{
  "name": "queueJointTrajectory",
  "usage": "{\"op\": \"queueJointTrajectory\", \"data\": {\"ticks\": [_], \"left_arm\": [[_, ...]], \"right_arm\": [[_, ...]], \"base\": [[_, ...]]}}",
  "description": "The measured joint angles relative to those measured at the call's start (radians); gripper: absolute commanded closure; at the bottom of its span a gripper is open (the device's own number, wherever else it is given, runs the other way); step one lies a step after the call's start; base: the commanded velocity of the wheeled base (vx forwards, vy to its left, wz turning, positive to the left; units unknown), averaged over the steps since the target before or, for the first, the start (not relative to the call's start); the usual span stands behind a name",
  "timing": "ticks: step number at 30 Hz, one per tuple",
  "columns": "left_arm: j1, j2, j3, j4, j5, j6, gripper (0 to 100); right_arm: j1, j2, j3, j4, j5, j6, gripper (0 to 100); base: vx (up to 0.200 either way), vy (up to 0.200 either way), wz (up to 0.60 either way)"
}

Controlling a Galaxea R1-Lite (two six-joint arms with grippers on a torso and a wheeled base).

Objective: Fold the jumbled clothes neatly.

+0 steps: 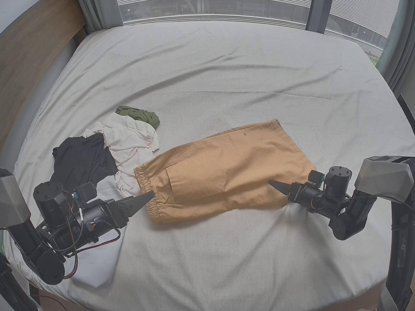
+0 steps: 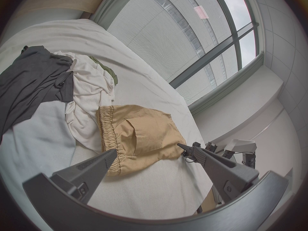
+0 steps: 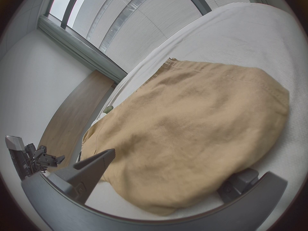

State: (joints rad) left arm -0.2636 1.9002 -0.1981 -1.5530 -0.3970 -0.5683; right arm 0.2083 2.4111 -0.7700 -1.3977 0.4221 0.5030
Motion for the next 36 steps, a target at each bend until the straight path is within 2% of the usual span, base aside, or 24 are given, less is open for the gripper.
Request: {"op": "queueJointTrajectory", "data": {"ticks": [5, 9, 15, 16, 36], "left_arm": [[0.0, 0.0, 0.0, 0.0, 0.0, 0.0, 0], [0.0, 0.0, 0.0, 0.0, 0.0, 0.0, 0], [0.0, 0.001, 0.0, 0.0, 0.0, 0.001, 0], [0.0, 0.001, 0.0, 0.0, 0.0, 0.0, 0], [-0.001, 0.003, 0.001, 0.0, 0.0, 0.0, 0]], "right_arm": [[0.015, 0.016, -0.031, -0.004, 0.0, 0.011, 0], [0.02, 0.021, -0.041, -0.024, -0.001, 0.051, 0], [0.034, 0.041, -0.062, -0.06, -0.041, 0.081, 0], [0.034, 0.045, -0.065, -0.062, -0.044, 0.081, 100], [0.05, 0.051, -0.019, -0.061, -0.051, 0.08, 100]], "base": [[0.0, 0.0, 0.0], [0.0, 0.0, 0.0], [0.0, 0.0, 0.0], [0.0, 0.0, 0.0], [0.0, 0.0, 0.0]]}}
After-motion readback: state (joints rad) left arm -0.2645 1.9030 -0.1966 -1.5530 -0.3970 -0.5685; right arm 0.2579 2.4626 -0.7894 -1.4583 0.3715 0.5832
